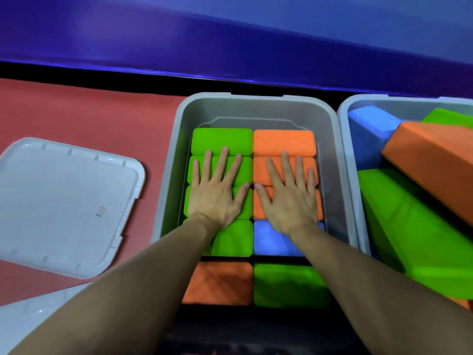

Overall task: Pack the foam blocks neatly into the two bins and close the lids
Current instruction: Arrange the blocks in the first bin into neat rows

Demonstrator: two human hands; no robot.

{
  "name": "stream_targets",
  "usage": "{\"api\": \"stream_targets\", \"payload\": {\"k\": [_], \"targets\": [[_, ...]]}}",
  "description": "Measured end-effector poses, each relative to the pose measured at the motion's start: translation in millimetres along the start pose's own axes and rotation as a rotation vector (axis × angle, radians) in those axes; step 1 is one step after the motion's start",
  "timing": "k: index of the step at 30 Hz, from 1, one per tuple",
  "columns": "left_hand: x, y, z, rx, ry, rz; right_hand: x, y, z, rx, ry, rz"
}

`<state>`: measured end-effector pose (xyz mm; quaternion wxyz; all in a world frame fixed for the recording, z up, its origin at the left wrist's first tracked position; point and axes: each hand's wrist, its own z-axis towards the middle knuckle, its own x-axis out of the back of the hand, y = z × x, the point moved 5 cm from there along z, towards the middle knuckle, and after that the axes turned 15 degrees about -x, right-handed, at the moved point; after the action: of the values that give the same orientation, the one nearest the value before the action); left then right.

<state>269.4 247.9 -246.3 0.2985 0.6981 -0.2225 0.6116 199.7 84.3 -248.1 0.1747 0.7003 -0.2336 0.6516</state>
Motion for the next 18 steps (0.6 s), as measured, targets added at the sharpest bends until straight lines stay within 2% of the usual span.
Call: {"api": "stream_targets", "payload": {"k": [10,15,18], "targets": [[-2.4,0.8,0.6,0.003,0.019,0.001,-0.9,-0.6,-1.3,-0.024,-0.001,-0.003],[0.0,2.8,-6.0,0.008,-0.066,-0.026,0.0,3.0,-9.9,-0.005,-0.086,0.021],[8.5,16.9,-31.9,0.004,-0.003,-0.080,10.5,11.8,-40.2,-0.037,-0.049,0.112]]}}
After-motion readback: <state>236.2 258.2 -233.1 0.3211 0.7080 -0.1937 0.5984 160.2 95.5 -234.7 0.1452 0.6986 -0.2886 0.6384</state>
